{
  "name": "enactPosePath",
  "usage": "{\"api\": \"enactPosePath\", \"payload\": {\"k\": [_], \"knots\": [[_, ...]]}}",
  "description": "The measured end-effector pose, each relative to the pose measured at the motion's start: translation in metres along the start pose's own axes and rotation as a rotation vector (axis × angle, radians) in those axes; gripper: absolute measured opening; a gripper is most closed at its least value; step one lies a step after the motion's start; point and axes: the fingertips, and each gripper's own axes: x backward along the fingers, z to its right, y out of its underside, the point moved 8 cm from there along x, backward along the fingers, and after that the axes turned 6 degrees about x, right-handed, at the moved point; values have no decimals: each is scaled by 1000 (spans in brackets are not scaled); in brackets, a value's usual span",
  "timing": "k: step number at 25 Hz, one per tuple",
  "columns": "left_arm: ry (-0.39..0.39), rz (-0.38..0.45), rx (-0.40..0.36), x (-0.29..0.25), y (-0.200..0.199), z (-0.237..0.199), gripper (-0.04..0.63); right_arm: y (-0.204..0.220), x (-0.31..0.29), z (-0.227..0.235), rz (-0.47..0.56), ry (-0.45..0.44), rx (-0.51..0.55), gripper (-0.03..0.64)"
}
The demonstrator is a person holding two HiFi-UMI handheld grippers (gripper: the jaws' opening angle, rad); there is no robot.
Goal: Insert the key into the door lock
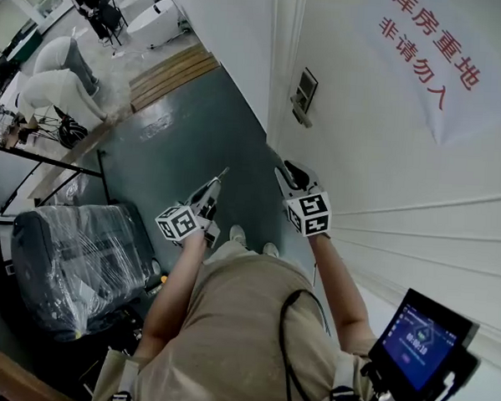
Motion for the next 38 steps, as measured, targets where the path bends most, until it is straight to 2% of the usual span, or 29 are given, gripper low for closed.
{"api": "enactPosePath", "payload": {"k": [7, 20, 26, 38], "knots": [[35, -3, 1, 2, -39, -22, 34, -25, -33, -16, 8, 23, 16, 104], [76, -1, 13, 17, -86, -71, 34, -41, -88, -49, 8, 53, 26, 104], [74, -18, 22, -21, -86, -86, 34, -31, -107, -26, 16, 49, 15, 104], [111, -80, 21, -43, -94, -85, 34, -26, -100, -14, -2, 113, -5, 104]]}}
